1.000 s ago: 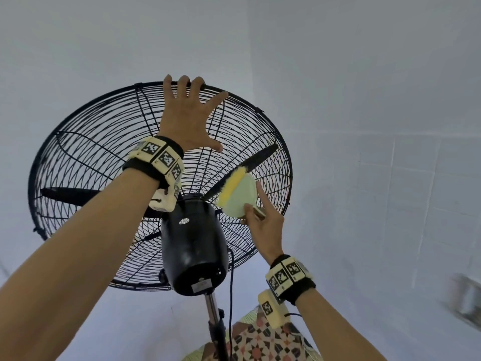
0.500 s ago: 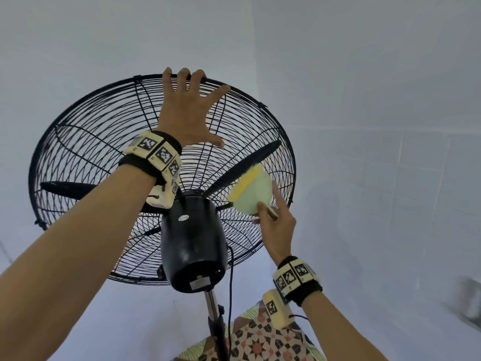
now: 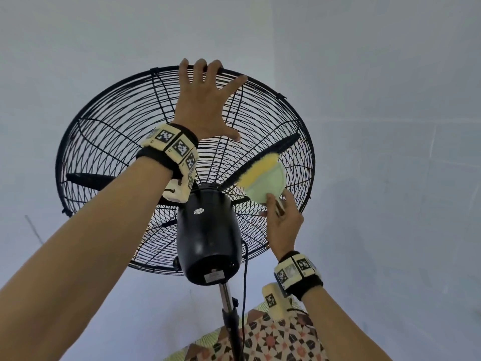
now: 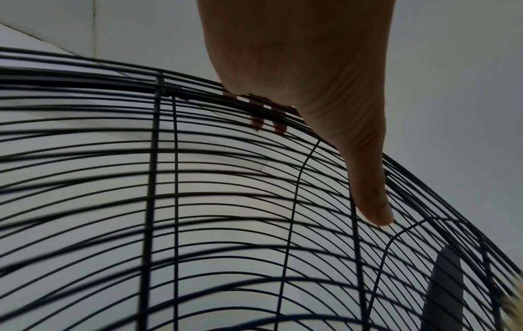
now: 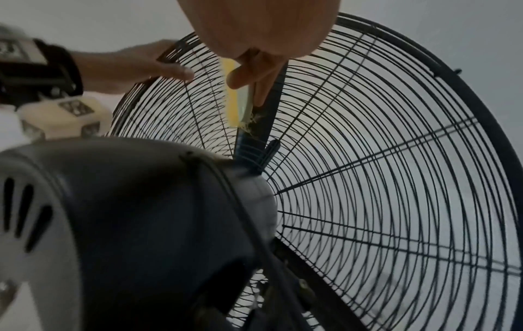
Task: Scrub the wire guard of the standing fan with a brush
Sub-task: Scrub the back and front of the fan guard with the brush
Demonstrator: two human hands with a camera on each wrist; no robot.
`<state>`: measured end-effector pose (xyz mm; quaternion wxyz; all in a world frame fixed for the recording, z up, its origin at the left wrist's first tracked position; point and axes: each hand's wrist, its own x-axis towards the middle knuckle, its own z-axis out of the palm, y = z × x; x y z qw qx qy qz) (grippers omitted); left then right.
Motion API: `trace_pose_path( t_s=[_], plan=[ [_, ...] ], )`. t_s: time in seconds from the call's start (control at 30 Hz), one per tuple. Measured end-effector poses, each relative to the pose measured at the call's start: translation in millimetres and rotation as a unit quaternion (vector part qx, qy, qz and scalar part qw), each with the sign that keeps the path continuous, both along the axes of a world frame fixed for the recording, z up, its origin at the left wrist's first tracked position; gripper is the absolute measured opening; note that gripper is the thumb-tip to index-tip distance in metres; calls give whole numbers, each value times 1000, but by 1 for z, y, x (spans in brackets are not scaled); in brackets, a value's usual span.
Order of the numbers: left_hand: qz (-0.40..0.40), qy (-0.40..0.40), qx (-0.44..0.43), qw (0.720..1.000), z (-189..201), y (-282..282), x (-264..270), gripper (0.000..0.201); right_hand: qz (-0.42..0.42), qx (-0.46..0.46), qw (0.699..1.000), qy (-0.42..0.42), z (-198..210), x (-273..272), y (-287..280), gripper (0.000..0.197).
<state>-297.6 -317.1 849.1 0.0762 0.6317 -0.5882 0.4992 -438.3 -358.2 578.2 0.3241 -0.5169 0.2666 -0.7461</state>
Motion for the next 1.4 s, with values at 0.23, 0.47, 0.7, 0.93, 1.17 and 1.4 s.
trace_pose_path(
  t_s=[0.23,0.47,0.7,0.93,1.17,1.4],
  plan=[
    [-3,3,0,1000,0,0,1,128,7,-69,988,139,-21,5,-7,19],
    [-5,6,-4,1000,-1,1,-1,127,-66,-49,997,-12,6,-12,-15,24],
    [-7,5,-4,1000,-1,2,0,127,-3,-78,977,197,-5,-12,-17,23],
    [-4,6,-6,1000,-1,1,-1,127,-22,-30,999,13,5,-15,-11,24],
    [-1,0,-5,1000,-1,2,0,128,-6,-71,988,139,0,-18,-18,23],
    [6,4,-3,1000,-1,1,-2,128,-5,-15,1000,7,9,-21,-7,19]
  ],
)
